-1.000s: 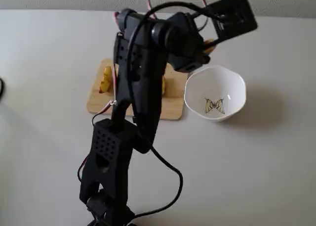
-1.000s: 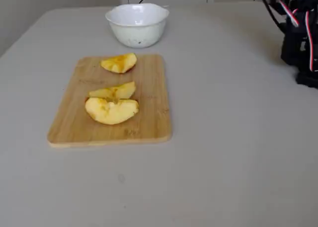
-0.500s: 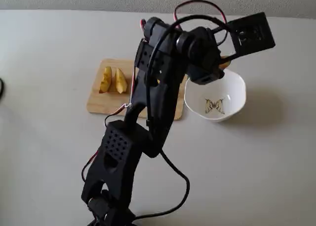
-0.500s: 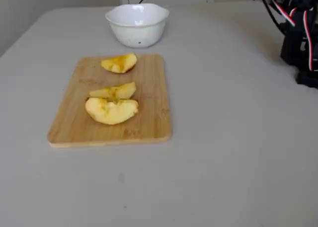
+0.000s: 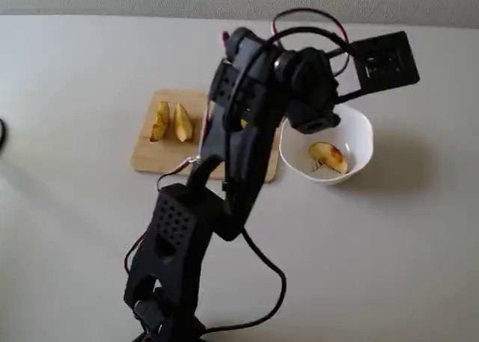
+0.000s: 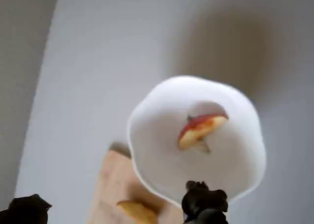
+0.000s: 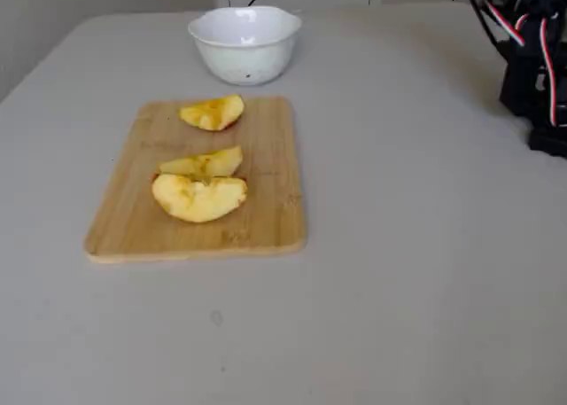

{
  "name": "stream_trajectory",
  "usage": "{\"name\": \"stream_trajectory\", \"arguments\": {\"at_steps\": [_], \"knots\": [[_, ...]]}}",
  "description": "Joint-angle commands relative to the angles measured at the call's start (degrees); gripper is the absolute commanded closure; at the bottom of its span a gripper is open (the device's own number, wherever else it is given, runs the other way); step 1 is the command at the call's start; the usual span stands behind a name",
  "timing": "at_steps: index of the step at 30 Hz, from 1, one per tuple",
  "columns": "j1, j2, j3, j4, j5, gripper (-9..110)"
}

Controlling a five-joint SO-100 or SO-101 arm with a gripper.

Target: Pick up the second from the right apple slice from the cutting board and place it into the bowl

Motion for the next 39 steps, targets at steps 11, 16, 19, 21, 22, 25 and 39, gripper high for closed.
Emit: {"name": "stream_trajectory", "arguments": {"at_steps": [11, 16, 19, 21, 22, 25, 39], "knots": [[-21.45, 71.46, 38.67, 2.29, 18.46, 101], [-22.85, 92.37, 62.58, -0.44, 30.59, 101], [-24.52, 106.7, 81.91, -5.71, 32.26, 101], [-24.79, 114.43, 94.48, -9.05, 32.17, 100], [-25.22, 117.95, 100.72, -10.55, 31.9, 100], [-26.28, 125.68, 114.26, -12.83, 30.23, 102], [-22.5, 134.21, 141.94, -19.6, 30.94, 102]]}}
